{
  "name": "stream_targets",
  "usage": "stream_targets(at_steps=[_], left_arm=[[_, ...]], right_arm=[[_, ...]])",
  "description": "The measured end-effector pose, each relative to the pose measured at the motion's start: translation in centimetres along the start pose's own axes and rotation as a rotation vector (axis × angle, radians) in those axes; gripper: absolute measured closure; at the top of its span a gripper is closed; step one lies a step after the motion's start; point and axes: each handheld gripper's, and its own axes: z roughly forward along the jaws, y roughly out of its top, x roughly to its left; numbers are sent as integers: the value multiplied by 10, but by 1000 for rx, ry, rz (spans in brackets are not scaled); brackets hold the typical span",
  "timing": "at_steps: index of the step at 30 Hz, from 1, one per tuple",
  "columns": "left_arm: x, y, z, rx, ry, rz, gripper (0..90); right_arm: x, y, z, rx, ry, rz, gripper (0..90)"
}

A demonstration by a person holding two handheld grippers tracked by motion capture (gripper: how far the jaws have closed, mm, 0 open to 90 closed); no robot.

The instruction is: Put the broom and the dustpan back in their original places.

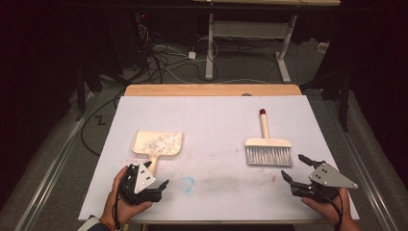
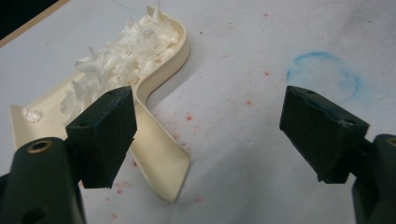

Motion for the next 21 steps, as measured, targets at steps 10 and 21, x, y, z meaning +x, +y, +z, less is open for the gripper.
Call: stream_targets(at_steps=[10,21], left_arm=[[0,1,1,-3,7,-8,181],[0,2,-1,-7,21,-16,181]], right_arm=[[-3,-4,3,8,6,19,252],[-1,-2,0,-5,6,26,254]])
